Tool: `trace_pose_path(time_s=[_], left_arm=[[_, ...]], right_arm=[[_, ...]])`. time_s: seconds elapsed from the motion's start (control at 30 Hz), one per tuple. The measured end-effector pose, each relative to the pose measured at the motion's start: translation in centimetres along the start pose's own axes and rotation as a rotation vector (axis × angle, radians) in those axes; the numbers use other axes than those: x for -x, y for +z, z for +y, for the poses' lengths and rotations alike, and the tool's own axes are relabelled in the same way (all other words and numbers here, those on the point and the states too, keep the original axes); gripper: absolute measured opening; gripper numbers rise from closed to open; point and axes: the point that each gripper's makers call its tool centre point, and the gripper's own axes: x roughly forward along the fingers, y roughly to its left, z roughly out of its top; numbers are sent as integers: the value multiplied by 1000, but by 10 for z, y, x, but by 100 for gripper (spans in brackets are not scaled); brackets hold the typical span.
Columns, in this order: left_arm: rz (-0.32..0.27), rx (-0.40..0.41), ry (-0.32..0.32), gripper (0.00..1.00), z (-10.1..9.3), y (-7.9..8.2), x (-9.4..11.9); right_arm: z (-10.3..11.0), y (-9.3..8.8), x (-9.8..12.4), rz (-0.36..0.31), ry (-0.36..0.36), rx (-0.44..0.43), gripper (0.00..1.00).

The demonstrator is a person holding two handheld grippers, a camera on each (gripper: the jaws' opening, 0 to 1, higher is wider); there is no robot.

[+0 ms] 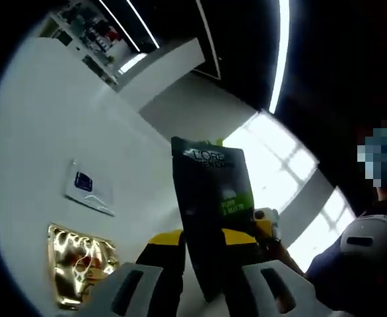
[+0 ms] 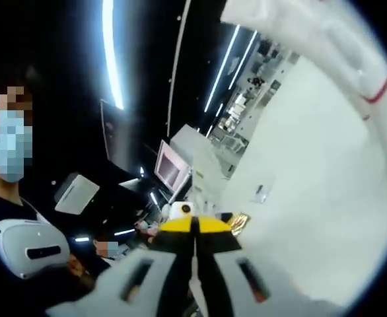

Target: Arrange the skincare products in the storage area until every visible bottle or jar stands upright without overlapping.

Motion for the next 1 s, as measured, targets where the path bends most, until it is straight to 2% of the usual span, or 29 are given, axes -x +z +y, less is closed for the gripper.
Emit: trace_pose_path(time_s=[0.23,0.43,0.5,0.57,0.67,0.77,1.0], left_arm=[[-5,-1,1,13,1,1,3],[11,-33,-4,2,-5,-1,-1],[13,-40,-6,1,-6,-2,-2],[22,-49,-3,0,-8,-3,-6],[51,-19,7,0,-10,-5,-14],[85,-45,17,0,-12,-9,-21],[142,-44,40,0,-4,-20,-33]], right_arm=[[-9,2,3,-10,-24,-21,0],[-23,5,14,-21,-94,-8,0],[-27,6,18,-23,-112,-5,0],[-32,7,22,-28,-149,20,0],[-42,10,31,-23,-227,90,0],[-49,12,38,-13,-285,152,0],[-62,12,49,46,-419,348,0]])
